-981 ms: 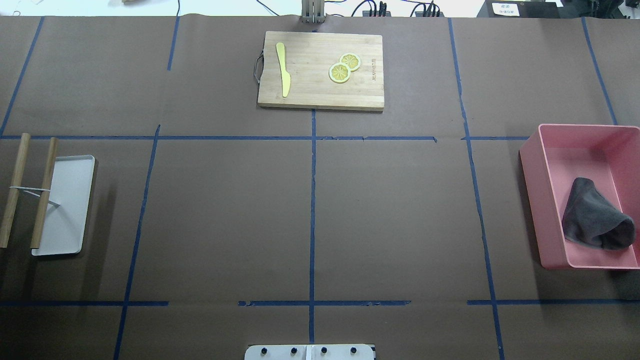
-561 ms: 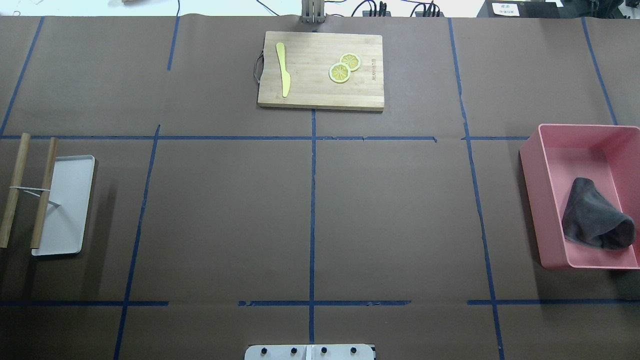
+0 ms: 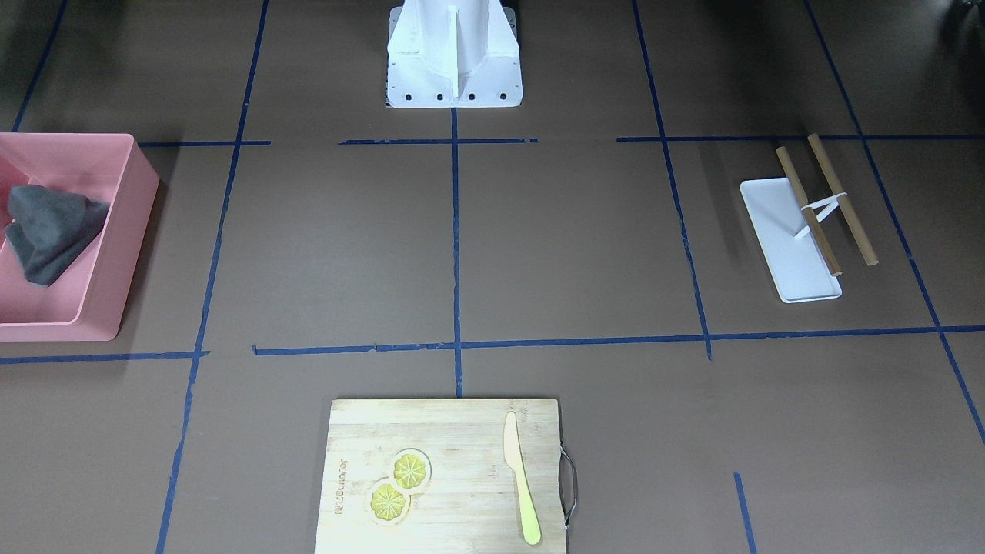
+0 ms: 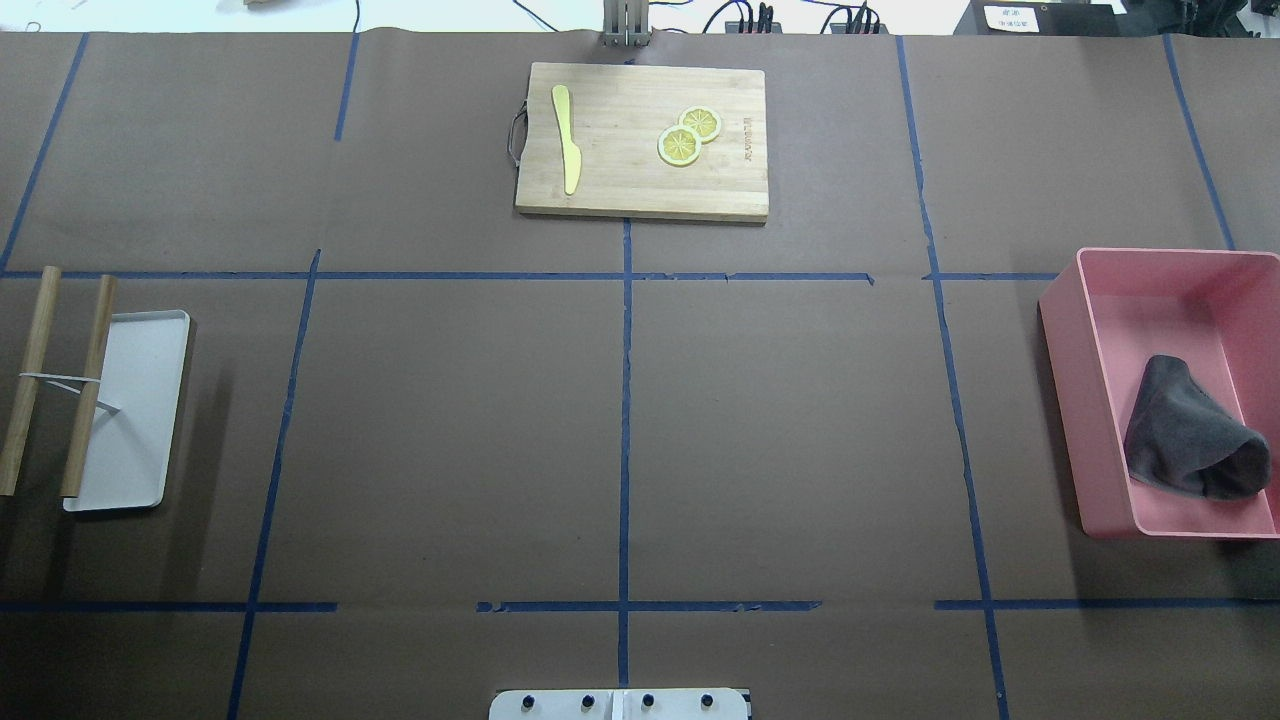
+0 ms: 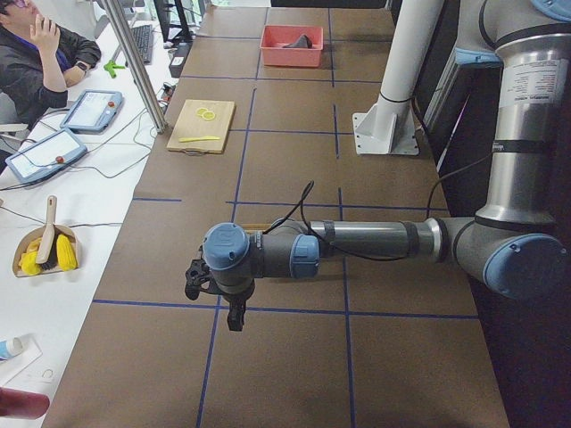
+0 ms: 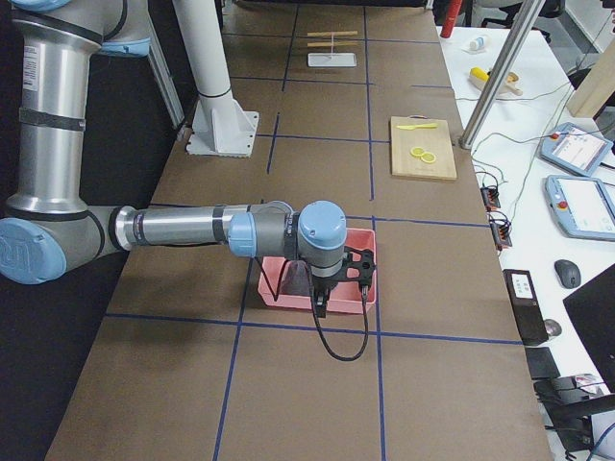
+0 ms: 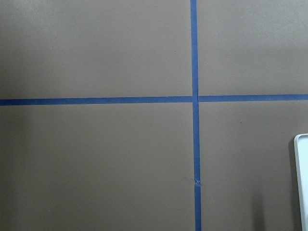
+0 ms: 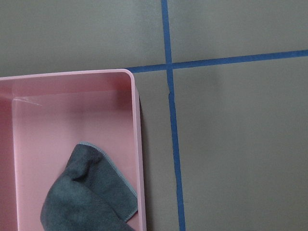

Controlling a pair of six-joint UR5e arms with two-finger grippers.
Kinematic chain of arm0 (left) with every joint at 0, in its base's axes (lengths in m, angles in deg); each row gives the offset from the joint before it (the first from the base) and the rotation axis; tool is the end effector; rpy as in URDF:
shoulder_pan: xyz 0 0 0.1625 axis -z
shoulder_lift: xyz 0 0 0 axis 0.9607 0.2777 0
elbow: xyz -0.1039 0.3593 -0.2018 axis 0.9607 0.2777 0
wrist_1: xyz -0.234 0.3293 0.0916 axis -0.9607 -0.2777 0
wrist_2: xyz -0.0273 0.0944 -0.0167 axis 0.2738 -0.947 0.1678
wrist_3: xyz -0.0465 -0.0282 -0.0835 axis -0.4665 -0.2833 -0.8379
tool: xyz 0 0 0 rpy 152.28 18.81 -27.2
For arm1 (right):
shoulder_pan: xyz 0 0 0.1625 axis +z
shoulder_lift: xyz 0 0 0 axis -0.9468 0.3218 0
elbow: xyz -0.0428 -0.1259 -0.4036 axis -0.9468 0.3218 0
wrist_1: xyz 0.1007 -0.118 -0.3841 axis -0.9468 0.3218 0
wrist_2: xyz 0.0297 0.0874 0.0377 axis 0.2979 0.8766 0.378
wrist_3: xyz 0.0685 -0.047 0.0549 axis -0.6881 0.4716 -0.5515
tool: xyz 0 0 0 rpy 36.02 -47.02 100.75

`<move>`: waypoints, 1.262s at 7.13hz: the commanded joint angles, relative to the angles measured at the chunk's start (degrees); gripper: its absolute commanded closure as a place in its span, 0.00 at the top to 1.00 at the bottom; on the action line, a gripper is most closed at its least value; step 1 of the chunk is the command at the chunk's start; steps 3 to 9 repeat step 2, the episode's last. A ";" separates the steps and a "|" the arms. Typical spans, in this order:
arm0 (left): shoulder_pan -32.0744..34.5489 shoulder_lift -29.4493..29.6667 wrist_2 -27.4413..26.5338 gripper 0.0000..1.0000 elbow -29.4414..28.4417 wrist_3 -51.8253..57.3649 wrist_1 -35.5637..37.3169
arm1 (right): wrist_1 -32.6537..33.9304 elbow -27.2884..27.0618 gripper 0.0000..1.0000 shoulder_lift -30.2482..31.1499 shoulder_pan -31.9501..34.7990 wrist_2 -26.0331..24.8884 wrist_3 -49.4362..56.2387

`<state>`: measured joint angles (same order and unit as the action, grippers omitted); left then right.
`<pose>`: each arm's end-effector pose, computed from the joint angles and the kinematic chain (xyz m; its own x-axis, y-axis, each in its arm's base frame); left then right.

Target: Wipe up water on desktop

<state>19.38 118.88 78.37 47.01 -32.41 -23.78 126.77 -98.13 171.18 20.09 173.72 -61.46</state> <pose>-0.0891 -0.4916 0.6600 0.6884 0.0216 -0.7250 0.0152 0.9989 0.0443 0.0700 -0.4219 0.6091 0.6746 0.0860 0.7332 -0.0916 0.9953 -0.0324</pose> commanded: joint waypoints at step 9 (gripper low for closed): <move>0.00 0.00 0.00 1.00 0.00 -0.04 0.00 | 0.00 -0.06 1.00 0.07 0.09 0.21 -0.09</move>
